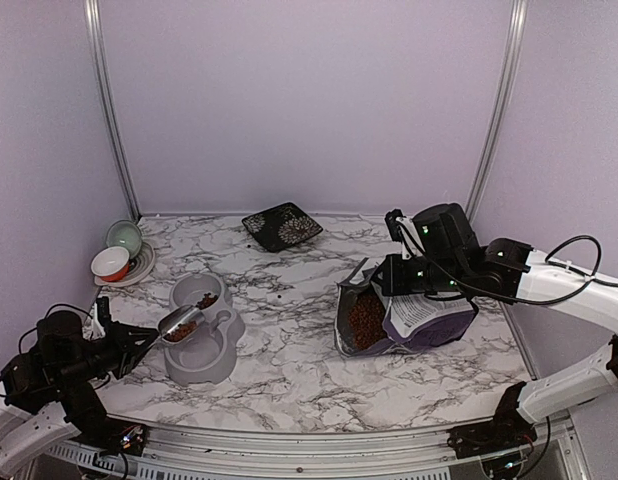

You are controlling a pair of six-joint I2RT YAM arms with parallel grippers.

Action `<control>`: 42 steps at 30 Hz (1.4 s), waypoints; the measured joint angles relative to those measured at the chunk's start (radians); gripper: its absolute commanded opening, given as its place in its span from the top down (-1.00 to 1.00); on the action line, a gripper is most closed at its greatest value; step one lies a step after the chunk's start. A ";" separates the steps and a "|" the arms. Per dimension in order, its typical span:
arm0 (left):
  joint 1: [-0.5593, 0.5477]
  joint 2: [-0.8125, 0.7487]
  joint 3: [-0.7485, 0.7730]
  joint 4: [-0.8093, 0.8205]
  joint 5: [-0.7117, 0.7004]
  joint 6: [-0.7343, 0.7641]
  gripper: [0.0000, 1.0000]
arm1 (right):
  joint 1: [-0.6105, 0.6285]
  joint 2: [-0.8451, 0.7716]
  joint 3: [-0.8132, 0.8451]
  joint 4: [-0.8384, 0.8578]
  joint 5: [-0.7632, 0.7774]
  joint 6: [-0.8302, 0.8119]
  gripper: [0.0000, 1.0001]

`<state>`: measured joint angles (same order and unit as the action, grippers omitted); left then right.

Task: Serve the pet food
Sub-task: Place the pet food in the pet food bowl.

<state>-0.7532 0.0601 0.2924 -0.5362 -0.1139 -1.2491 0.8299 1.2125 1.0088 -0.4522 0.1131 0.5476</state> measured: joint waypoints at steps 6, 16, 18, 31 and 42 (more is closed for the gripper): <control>0.000 -0.006 0.001 -0.034 -0.001 0.005 1.00 | 0.000 0.000 0.000 0.000 0.000 0.000 1.00; 0.000 0.073 0.038 -0.089 -0.001 0.051 1.00 | 0.000 0.000 0.000 0.000 0.000 0.000 1.00; 0.000 0.091 0.051 -0.098 -0.001 0.062 1.00 | 0.000 0.001 0.000 0.000 -0.001 0.000 1.00; 0.000 0.163 0.088 -0.140 -0.001 0.097 1.00 | 0.000 0.011 -0.006 0.008 -0.018 -0.002 1.00; 0.000 0.301 0.161 -0.146 -0.001 0.147 1.00 | 0.000 0.010 -0.024 0.030 -0.027 -0.002 1.00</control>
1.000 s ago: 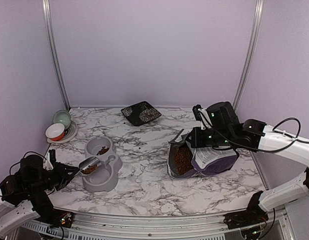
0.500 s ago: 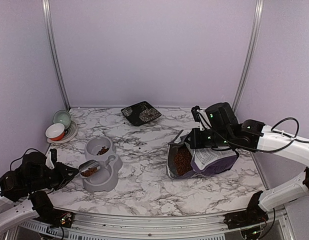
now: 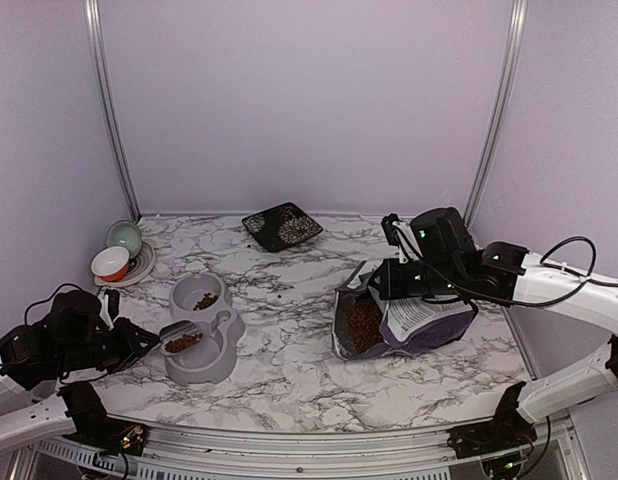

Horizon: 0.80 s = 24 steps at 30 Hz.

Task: Serve the pet food
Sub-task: Place the pet food in the pet food bowl.

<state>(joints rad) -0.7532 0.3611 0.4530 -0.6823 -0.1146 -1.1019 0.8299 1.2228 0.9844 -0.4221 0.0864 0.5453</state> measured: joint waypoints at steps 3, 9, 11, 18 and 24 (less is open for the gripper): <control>0.000 0.026 0.010 0.000 0.000 0.011 1.00 | 0.000 -0.001 -0.001 0.002 -0.001 0.000 1.00; 0.000 0.063 0.010 0.000 -0.002 0.026 1.00 | 0.000 -0.009 -0.006 0.004 0.000 0.000 1.00; 0.000 0.076 0.010 0.000 -0.003 0.030 1.00 | 0.000 -0.011 -0.009 0.004 0.001 0.000 1.00; 0.000 0.134 0.012 0.006 -0.011 0.047 1.00 | 0.000 -0.015 -0.018 0.006 0.000 0.000 1.00; 0.000 0.186 0.030 0.019 -0.018 0.064 1.00 | -0.002 -0.019 -0.023 0.010 0.000 0.000 1.00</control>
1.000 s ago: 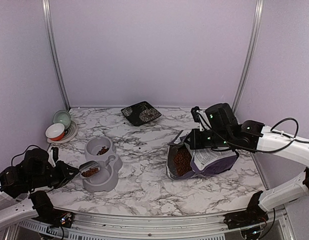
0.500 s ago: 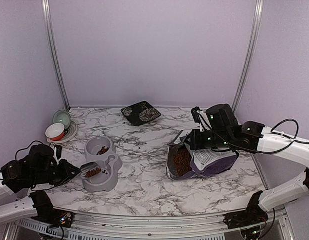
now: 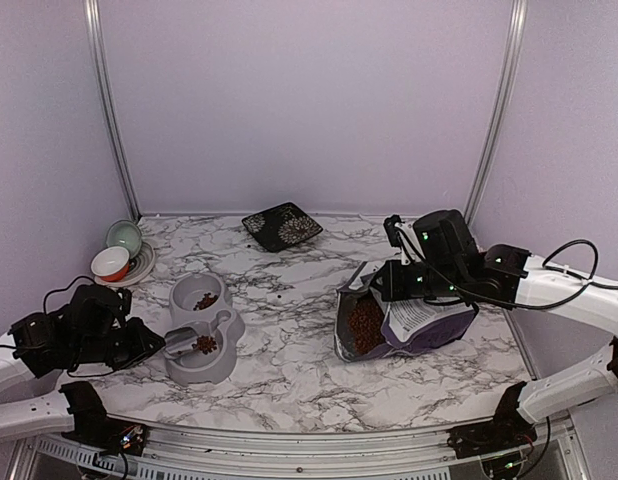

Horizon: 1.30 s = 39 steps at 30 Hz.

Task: Serve the pet food
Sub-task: Place the pet food in the pet food bowl, then move the pet food bowl to the center of the board.

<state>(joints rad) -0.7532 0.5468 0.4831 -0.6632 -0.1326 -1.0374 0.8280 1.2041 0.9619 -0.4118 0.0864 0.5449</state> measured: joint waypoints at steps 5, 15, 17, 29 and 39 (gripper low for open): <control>0.000 0.039 0.008 0.014 0.000 0.011 1.00 | -0.002 0.000 0.000 0.001 0.000 0.000 1.00; 0.000 0.122 0.008 0.101 0.010 0.024 1.00 | -0.005 0.000 -0.013 0.010 0.000 -0.004 1.00; 0.000 0.147 0.008 0.130 0.016 0.028 1.00 | -0.010 -0.001 -0.015 0.011 0.001 -0.008 1.00; -0.006 0.362 0.051 0.332 0.043 0.056 1.00 | -0.024 -0.025 -0.043 0.011 0.005 -0.022 1.00; -0.030 0.571 0.148 0.480 0.069 0.079 1.00 | -0.037 -0.064 -0.060 -0.003 0.010 -0.023 1.00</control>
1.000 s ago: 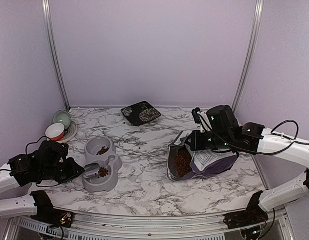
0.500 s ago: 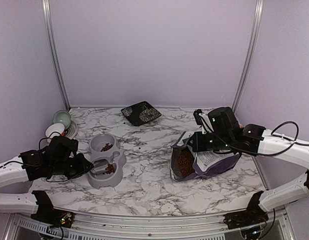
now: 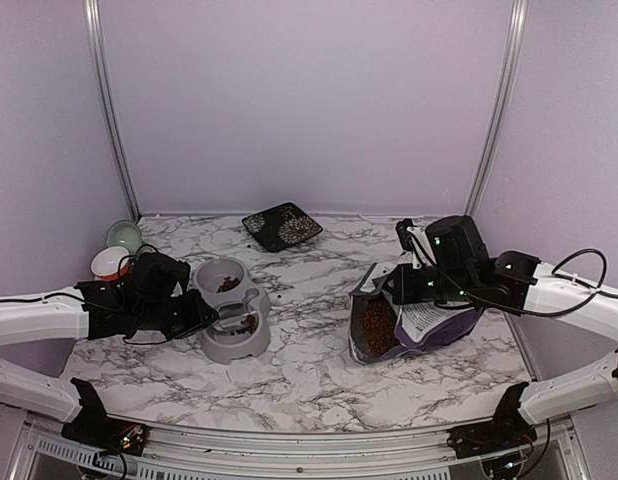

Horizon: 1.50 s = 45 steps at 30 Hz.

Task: Serve the pet food
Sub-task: Move the pet food bowl to the center of the board, then insert the spatula into the pet food bag.

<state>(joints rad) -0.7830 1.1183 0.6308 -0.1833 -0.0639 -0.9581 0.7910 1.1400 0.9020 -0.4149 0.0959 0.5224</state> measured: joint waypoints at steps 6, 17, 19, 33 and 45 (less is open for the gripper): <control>-0.026 0.072 0.055 0.048 0.010 0.020 1.00 | -0.007 -0.029 -0.014 -0.017 0.005 0.000 1.00; -0.030 -0.049 0.008 0.018 -0.009 0.032 1.00 | -0.011 -0.046 -0.023 -0.034 0.010 0.002 1.00; -0.030 -0.082 0.006 -0.002 -0.019 0.039 1.00 | -0.011 -0.046 -0.023 -0.034 0.010 0.003 1.00; -0.069 -0.120 0.048 -0.236 -0.080 0.129 1.00 | -0.012 -0.040 -0.022 -0.037 -0.009 0.019 1.00; -0.135 -0.139 0.172 -0.312 -0.111 0.163 1.00 | -0.015 -0.040 -0.022 -0.039 -0.024 0.031 1.00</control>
<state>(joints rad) -0.9184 0.9791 0.8028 -0.4950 -0.1753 -0.7956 0.7757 1.1000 0.8799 -0.4538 0.0719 0.5537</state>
